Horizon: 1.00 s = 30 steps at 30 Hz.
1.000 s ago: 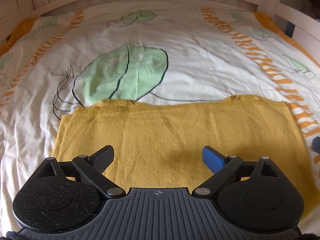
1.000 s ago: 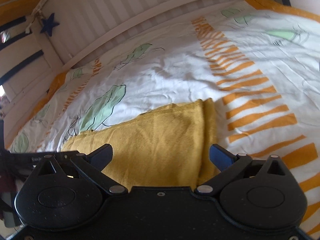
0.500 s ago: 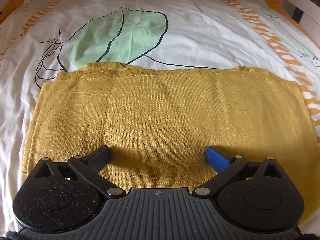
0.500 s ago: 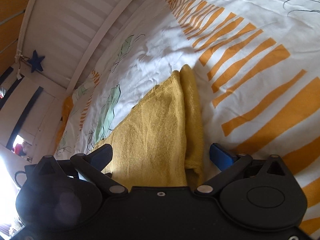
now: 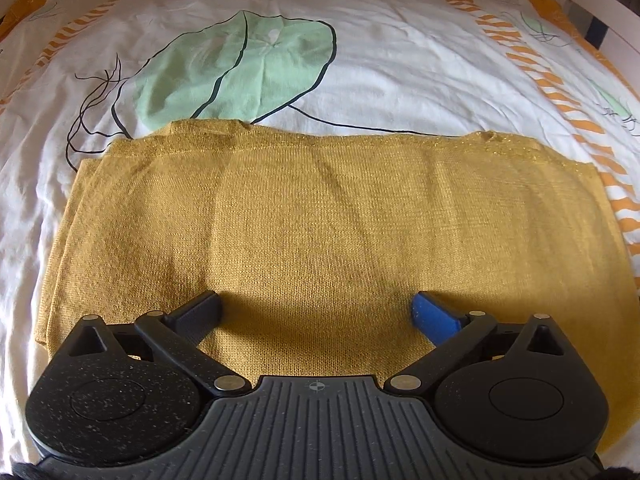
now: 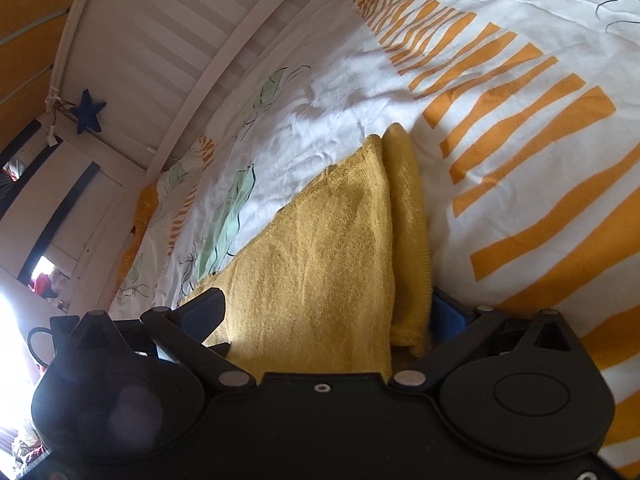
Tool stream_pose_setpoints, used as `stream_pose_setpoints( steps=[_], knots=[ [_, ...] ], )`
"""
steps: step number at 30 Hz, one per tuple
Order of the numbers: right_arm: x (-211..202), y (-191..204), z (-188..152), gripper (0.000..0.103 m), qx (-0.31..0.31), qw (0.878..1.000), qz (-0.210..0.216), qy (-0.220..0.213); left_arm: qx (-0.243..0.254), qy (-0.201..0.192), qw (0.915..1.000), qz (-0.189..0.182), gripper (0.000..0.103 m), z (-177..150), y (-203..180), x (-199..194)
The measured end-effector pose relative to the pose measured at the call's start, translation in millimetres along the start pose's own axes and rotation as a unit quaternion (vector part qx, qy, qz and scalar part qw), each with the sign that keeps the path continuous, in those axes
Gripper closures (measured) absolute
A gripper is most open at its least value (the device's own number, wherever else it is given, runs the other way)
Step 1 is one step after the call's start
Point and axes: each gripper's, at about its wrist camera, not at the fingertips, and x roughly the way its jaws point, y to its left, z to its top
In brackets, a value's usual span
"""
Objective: Fold small clothes
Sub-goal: 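Move the right gripper to the sweater side edge and grasp it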
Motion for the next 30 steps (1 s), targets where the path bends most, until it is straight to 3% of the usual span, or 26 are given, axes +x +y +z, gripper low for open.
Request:
stream_pose_setpoints(
  steps=[11,15,18,22,27,30],
  knots=[
    [29.9,-1.3,19.1,0.0,0.008,0.998,0.053,0.017,0.006,-0.004,0.9999,0.009,0.0,-1.2,-2.1,-0.1],
    [29.1,-0.3,16.5,0.0,-0.008,0.998,0.056,0.018,0.008,-0.01,0.9999,0.005,0.0,10.5,0.8,-2.5],
    [27.1,-0.8,14.6,0.0,-0.015,0.998,0.061,0.019,-0.012,-0.025,0.9993,0.025,0.001,29.3,3.4,-1.4],
    [25.4,-1.8,14.7,0.0,-0.015,0.998,0.063,0.021,-0.03,-0.006,0.9989,0.035,0.0,49.7,6.1,17.1],
    [25.0,-2.0,15.1,0.0,-0.017,0.998,0.062,0.022,-0.021,-0.012,0.9985,0.05,0.0,50.3,0.0,25.7],
    [25.2,-1.8,15.3,0.0,-0.017,0.998,0.062,0.023,-0.021,-0.011,0.999,0.037,0.0,46.9,4.2,18.2]
  ],
)
